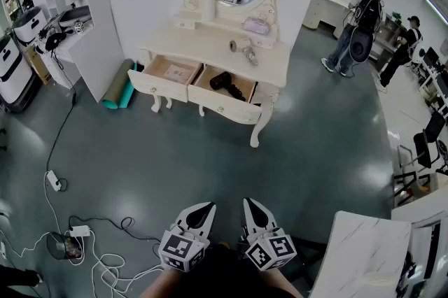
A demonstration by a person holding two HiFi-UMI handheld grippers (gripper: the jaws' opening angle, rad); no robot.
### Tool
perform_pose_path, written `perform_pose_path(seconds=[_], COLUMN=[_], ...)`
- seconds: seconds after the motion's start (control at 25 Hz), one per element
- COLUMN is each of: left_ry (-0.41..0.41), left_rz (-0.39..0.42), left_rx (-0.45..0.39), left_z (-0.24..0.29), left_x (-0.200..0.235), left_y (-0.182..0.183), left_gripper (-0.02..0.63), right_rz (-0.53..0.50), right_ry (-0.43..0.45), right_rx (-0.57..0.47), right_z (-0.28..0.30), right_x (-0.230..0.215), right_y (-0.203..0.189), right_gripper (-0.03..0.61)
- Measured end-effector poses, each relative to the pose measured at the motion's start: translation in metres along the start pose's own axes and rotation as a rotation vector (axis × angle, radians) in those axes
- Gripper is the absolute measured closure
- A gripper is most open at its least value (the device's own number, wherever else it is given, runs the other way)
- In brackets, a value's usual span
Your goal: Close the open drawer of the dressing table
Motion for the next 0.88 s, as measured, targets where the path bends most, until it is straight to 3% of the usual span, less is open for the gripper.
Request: perform_pose_path(seconds=[0.48,0.88], left_ry=[0.069,0.036], left_rz=[-0.018,-0.023], left_rx=[0.019,0.028], left_z=[0.006,0.045], left_x=[-0.017,0.012], left_y=[-0.010,-0.002], left_gripper=[0.617,0.617], right_rz=[0.027,0.053], right_ry=[-0.027,-0.024], right_rx=[0.045,0.055], right_z=[-0.018,0.030], right_x=[-0.032,-0.050], right_y=[-0.018,-0.015], right_gripper=[0.561,0.561])
Point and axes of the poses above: the fingertips, and each gripper's own axes: z forward along the fingers, x to its left, y out of its top, the point moved 1 cm from there along -z, backward along the fingers, and after that the axes turned 7 degrees about x, right-handed, at the moved point
